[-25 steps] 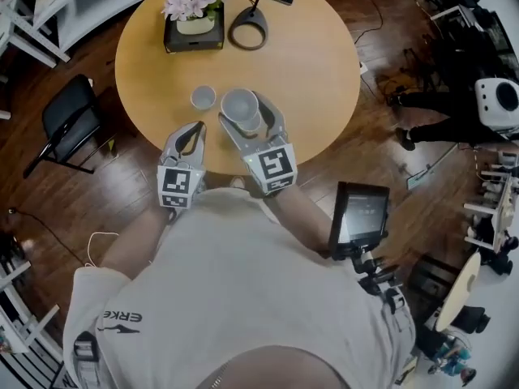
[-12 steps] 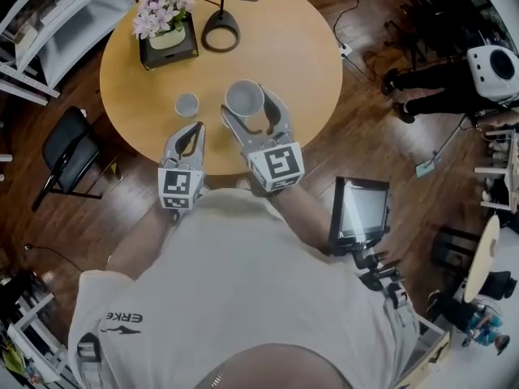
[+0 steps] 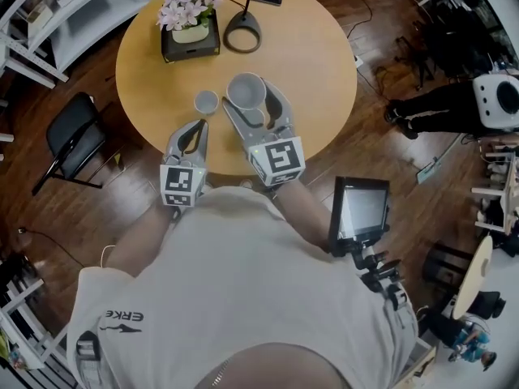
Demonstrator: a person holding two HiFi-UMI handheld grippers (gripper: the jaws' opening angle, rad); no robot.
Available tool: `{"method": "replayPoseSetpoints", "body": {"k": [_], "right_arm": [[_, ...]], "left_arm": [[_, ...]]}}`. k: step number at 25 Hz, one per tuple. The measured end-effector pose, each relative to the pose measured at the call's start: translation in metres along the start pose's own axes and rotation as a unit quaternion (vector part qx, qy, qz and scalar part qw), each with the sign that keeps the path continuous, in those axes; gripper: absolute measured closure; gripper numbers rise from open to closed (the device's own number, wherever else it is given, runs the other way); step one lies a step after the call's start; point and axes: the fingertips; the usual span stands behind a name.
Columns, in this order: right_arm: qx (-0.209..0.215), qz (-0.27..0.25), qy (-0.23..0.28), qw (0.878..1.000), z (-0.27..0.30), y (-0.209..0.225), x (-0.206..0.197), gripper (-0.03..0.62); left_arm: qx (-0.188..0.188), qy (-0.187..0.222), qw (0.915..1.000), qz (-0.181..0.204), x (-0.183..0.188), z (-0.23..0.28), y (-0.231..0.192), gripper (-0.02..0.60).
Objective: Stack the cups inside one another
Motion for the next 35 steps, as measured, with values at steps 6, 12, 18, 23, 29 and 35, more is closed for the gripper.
{"method": "replayPoseSetpoints", "body": {"k": [6,12,18,23,29,35], "right_arm": [[0.009,-0.002,0.0,1.0,0.036,-0.025,0.004,0.252],[0.015,0.0,-0.004,1.0,0.055,-0.033,0.008,0.25],[0.033,0.007,-0.018,0.999,0.069,-0.038,-0.01,0.25],[0.042,0.02,-0.047,0.998,0.079,-0.038,-0.044,0.25],[0.052,0.041,-0.071,0.995,0.092,-0.041,-0.079,0.249],[0.063,0.053,-0.093,0.992,0.097,-0.051,-0.109,0.247]], "left_arm": [[0.025,0.008,0.9996,-0.013,0.001,-0.016,-0.045,0.58],[0.043,0.012,0.9983,-0.036,0.0,-0.026,-0.065,0.58],[0.051,-0.005,0.9979,-0.04,-0.011,-0.015,-0.07,0.58],[0.061,-0.023,0.997,-0.042,-0.018,-0.009,-0.074,0.58],[0.062,-0.055,0.9959,-0.036,-0.031,0.005,-0.079,0.58],[0.06,-0.08,0.9944,-0.035,-0.044,0.008,-0.079,0.58]]}}
Point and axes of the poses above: the fingertips, and each gripper's own axes: z forward along the fingers, y to its right, x out of its top, and after that the axes turned 6 degrees about -z, right-handed
